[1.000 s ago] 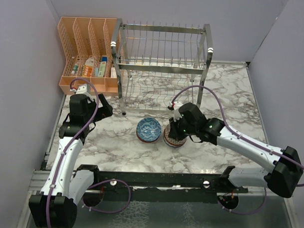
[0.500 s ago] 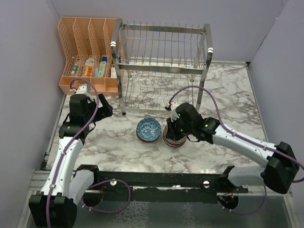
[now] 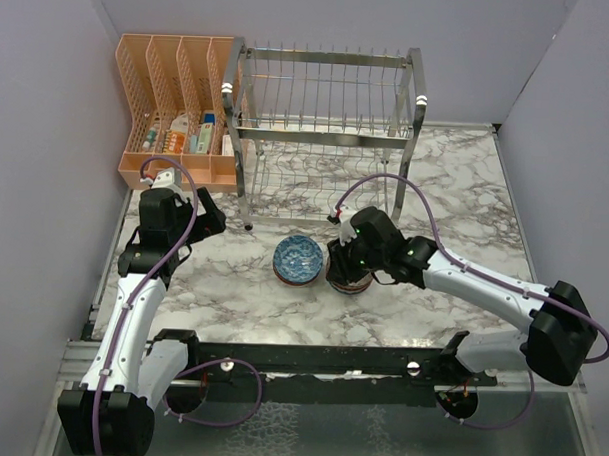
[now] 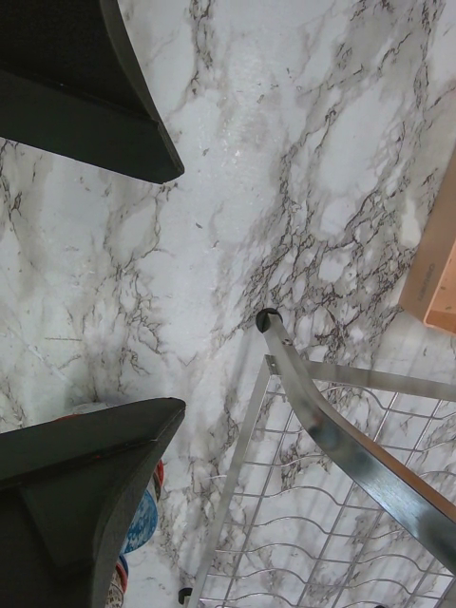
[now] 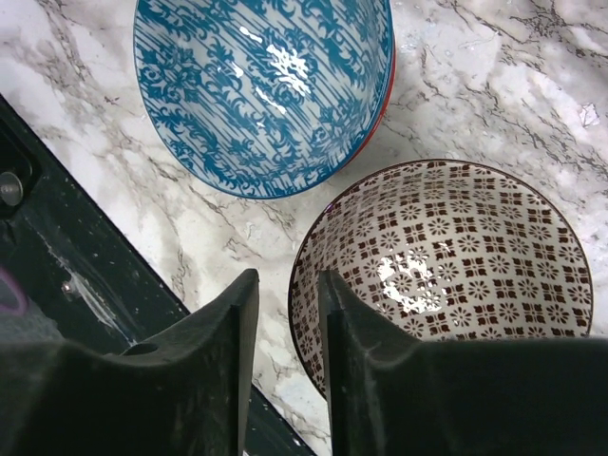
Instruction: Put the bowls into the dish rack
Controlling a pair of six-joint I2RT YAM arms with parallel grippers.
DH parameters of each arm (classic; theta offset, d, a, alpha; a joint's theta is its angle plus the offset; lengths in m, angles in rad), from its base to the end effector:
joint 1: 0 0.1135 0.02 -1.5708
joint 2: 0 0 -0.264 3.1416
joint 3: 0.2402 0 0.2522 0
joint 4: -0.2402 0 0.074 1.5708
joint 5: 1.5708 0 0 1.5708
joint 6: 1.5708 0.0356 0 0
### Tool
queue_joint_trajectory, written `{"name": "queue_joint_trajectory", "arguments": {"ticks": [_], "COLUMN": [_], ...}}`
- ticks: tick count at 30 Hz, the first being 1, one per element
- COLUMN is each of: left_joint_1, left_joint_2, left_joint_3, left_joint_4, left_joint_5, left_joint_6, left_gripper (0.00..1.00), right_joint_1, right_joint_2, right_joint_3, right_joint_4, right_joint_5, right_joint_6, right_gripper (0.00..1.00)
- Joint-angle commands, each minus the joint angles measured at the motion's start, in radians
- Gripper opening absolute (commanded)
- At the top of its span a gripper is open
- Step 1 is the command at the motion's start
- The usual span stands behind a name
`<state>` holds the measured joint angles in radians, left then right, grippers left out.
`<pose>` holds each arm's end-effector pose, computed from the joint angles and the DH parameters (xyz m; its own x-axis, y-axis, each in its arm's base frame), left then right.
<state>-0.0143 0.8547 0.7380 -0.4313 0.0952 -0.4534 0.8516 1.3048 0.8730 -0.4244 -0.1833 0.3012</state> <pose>0.1903 -0.0061 0.2867 -0.5101 -0.4288 -0.7456 -0.1424 0.8970 -0.4184 0.1727 0.2071 0.2379 -0.7180 -0.3772 -0.5850 -0.6339 0.7014 0.3259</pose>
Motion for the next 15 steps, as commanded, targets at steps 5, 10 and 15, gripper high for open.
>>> {"name": "queue_joint_trajectory", "arguments": {"ticks": [5, 10, 15], "left_joint_1": [0.005, 0.005, 0.005], "left_joint_2": [-0.007, -0.008, -0.009], "left_joint_3": [-0.006, -0.005, -0.006], "left_joint_4": [0.006, 0.005, 0.003], "left_joint_5": [-0.023, -0.022, -0.022], "left_joint_6": [0.011, 0.01, 0.009], "left_gripper": [0.99, 0.99, 0.99], "right_joint_1": [0.006, 0.006, 0.006], "right_joint_2": [0.01, 0.021, 0.035], "right_joint_3": [-0.011, -0.015, -0.013], "right_joint_4": [0.044, 0.039, 0.026], "right_joint_5": [-0.05, -0.034, 0.025], "right_joint_6": [-0.015, -0.016, -0.008], "right_gripper": [0.38, 0.41, 0.41]}}
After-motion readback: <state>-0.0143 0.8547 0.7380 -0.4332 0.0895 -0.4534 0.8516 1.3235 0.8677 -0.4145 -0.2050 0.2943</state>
